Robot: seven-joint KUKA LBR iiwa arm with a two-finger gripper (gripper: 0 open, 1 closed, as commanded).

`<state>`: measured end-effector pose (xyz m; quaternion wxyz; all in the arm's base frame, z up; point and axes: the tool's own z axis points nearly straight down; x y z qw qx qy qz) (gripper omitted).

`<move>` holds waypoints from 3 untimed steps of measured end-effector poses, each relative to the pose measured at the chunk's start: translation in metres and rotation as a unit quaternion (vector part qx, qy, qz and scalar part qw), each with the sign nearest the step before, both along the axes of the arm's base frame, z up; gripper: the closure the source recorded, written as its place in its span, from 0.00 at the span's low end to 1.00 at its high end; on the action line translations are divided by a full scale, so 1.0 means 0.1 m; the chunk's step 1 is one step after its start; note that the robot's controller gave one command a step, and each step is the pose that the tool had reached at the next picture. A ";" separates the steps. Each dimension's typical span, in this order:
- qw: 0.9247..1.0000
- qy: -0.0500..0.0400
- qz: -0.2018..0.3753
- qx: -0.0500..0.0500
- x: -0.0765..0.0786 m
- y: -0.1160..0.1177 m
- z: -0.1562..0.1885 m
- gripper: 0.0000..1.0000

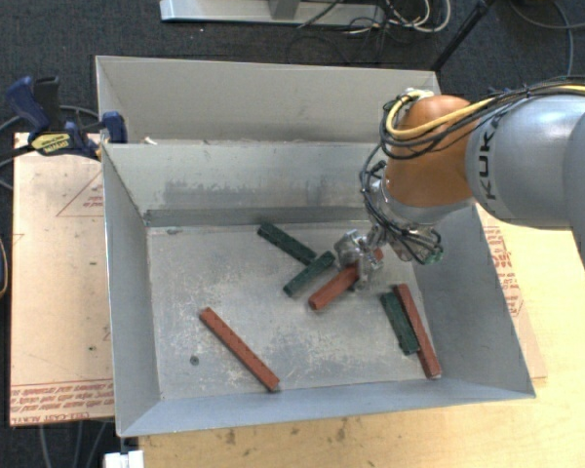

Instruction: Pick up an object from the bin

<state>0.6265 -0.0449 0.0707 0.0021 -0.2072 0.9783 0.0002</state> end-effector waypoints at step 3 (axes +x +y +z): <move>0.964 0.000 0.266 0.000 -0.57 -0.03 1.32 0.00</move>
Offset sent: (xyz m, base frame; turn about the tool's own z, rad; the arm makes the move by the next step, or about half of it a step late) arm -0.0087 -0.0073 0.0140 -0.5249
